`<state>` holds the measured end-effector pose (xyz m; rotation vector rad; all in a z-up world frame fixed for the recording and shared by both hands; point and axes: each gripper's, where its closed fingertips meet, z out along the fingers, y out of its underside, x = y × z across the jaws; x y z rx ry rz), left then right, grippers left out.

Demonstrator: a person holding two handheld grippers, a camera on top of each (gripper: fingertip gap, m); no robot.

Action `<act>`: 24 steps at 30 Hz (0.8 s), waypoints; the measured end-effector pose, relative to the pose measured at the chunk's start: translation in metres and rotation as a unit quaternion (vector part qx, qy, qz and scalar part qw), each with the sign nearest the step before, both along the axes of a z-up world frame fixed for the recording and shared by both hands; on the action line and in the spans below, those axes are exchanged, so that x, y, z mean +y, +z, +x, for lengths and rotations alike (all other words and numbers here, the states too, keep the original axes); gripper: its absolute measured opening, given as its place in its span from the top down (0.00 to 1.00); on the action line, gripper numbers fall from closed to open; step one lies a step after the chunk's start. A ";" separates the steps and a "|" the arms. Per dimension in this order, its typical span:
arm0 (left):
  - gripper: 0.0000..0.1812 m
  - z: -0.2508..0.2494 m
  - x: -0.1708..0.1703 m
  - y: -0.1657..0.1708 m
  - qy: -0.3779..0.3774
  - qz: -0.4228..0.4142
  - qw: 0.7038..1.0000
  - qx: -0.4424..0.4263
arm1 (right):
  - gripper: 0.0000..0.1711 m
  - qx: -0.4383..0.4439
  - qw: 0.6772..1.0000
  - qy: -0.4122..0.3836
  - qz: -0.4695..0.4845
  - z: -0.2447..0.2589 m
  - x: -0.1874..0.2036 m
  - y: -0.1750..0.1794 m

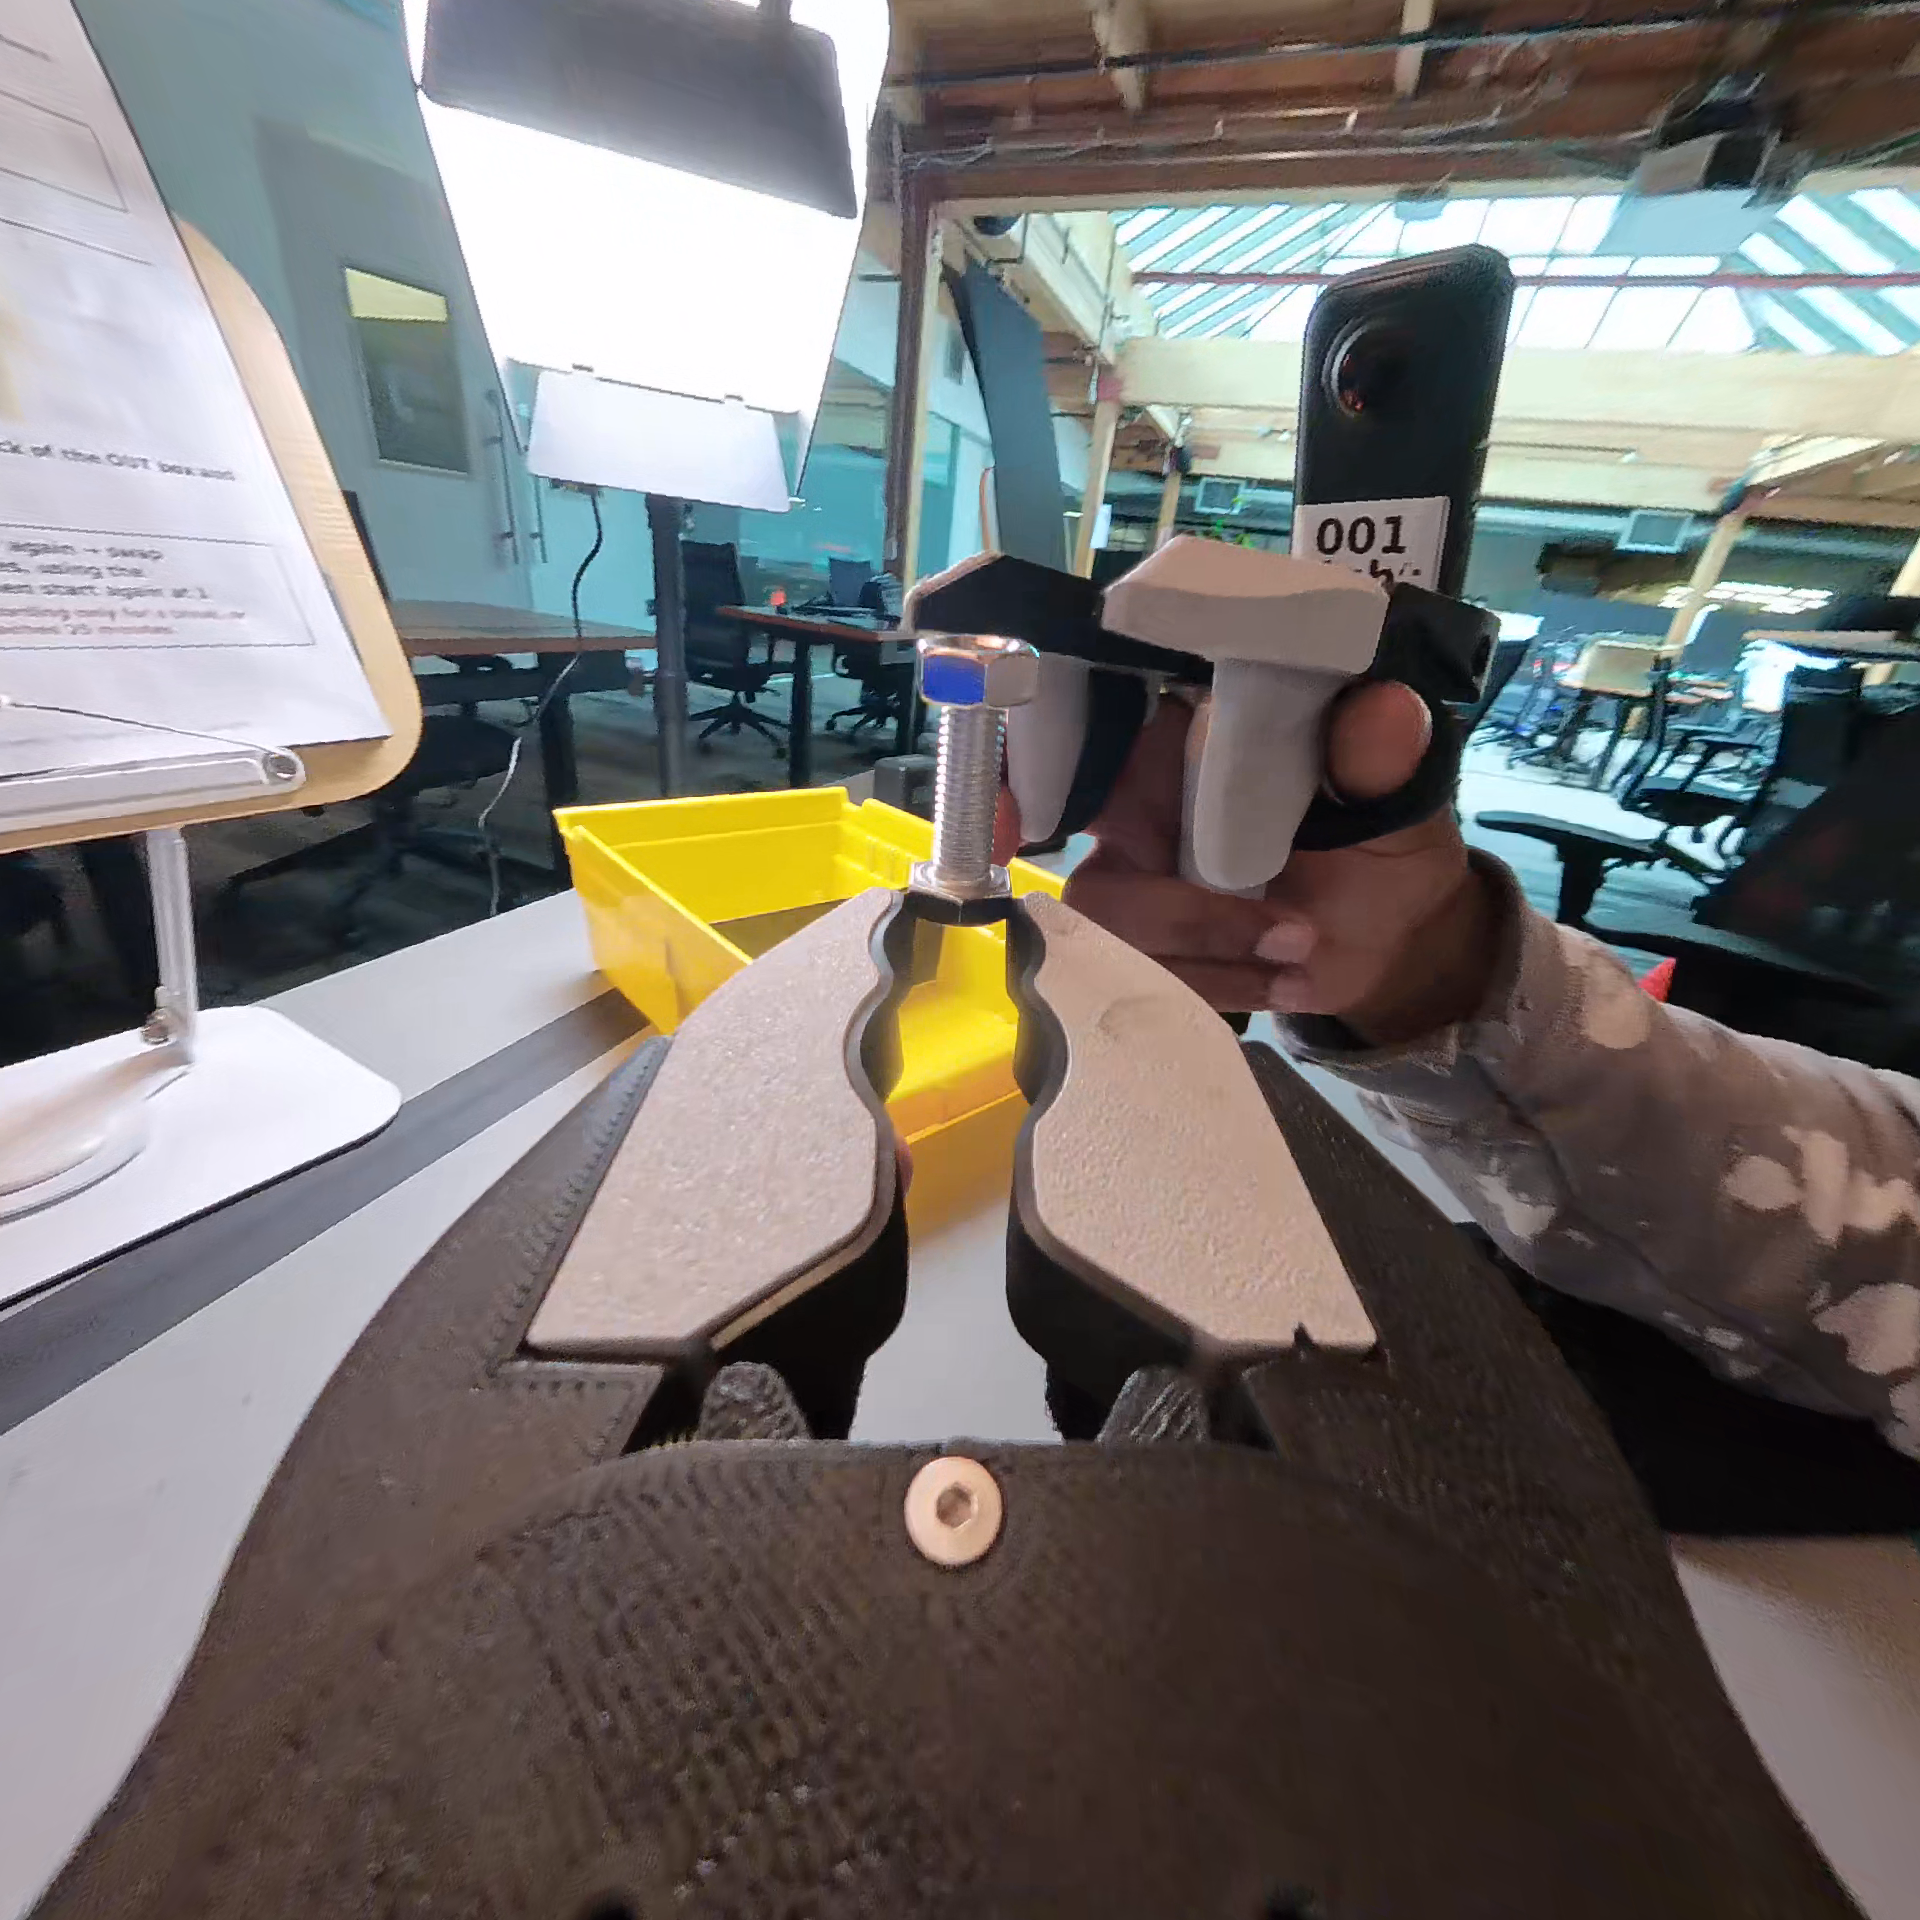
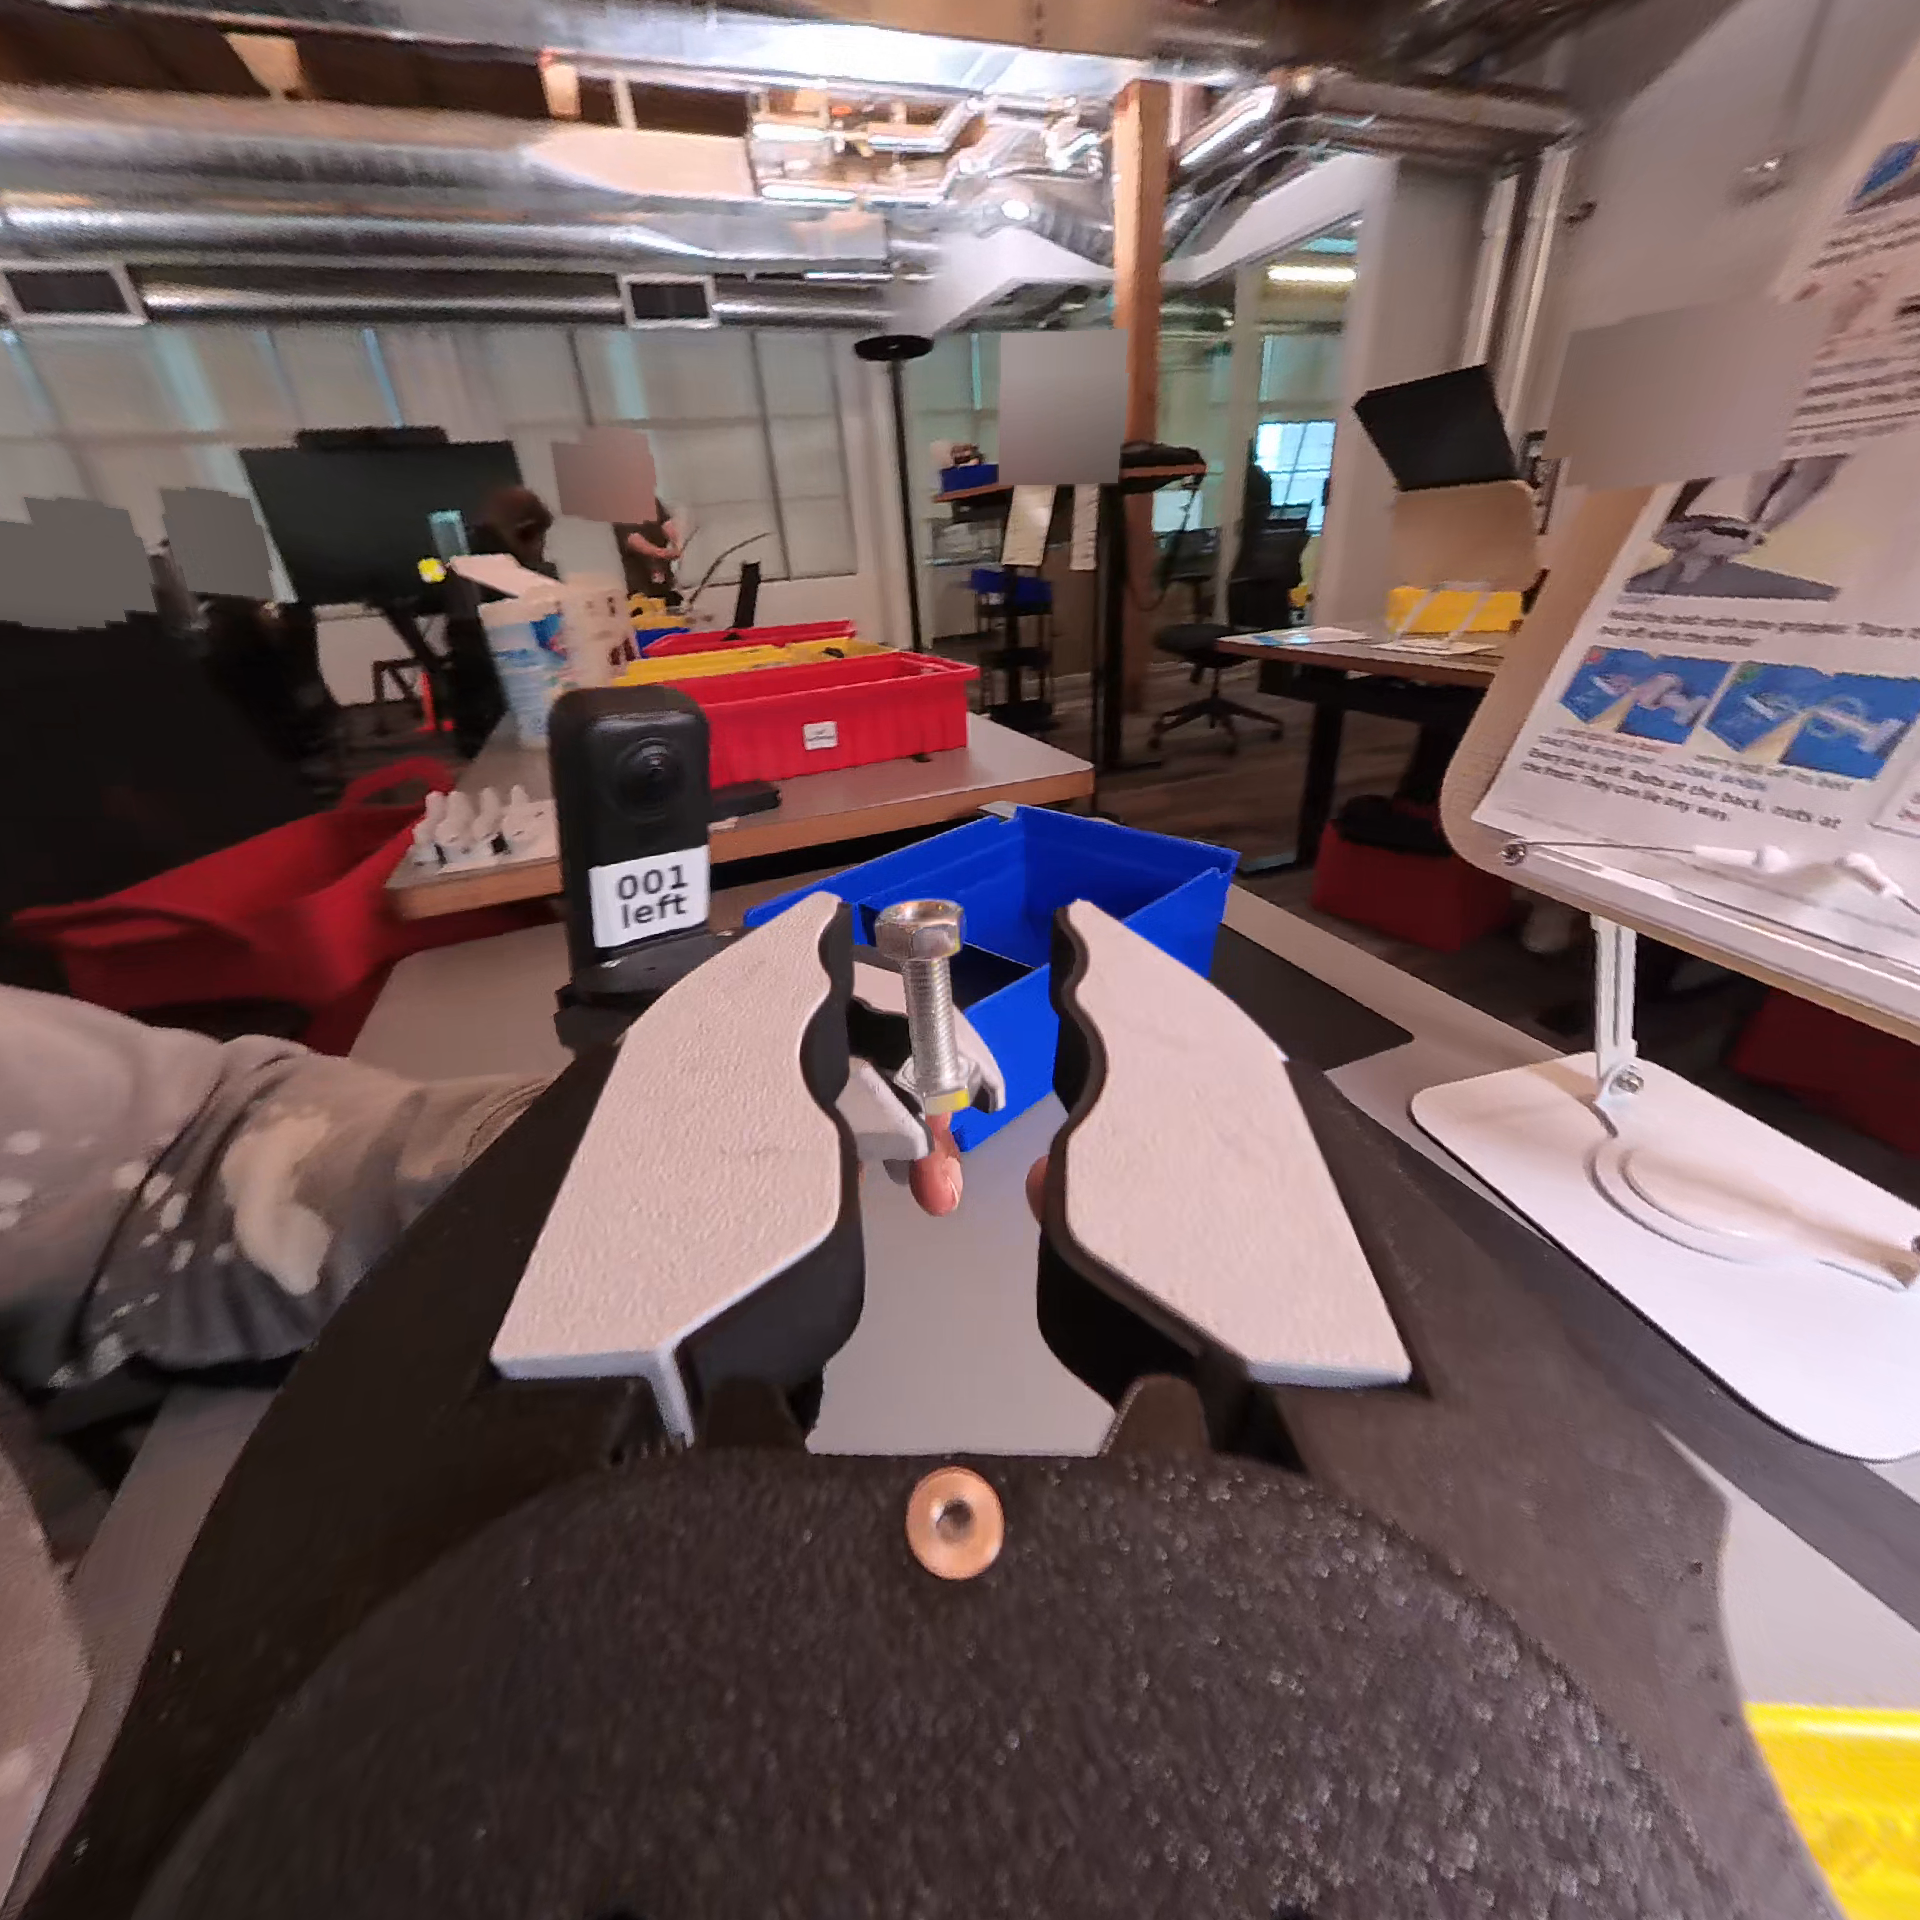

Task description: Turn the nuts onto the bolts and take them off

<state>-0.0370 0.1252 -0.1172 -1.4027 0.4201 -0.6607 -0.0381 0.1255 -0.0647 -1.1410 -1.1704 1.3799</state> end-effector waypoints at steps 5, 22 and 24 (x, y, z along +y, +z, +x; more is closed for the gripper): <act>0.90 0.002 0.004 -0.006 0.021 -0.017 0.999 0.022 | 0.79 -0.009 0.999 -0.038 0.005 -0.010 0.005 -0.010; 0.90 0.003 0.004 -0.005 0.006 -0.025 1.000 0.011 | 0.80 -0.011 1.000 -0.021 0.011 0.001 0.008 -0.003; 0.90 0.005 0.004 -0.007 0.007 -0.026 0.999 0.022 | 0.80 -0.035 0.999 -0.018 0.033 -0.005 0.001 -0.011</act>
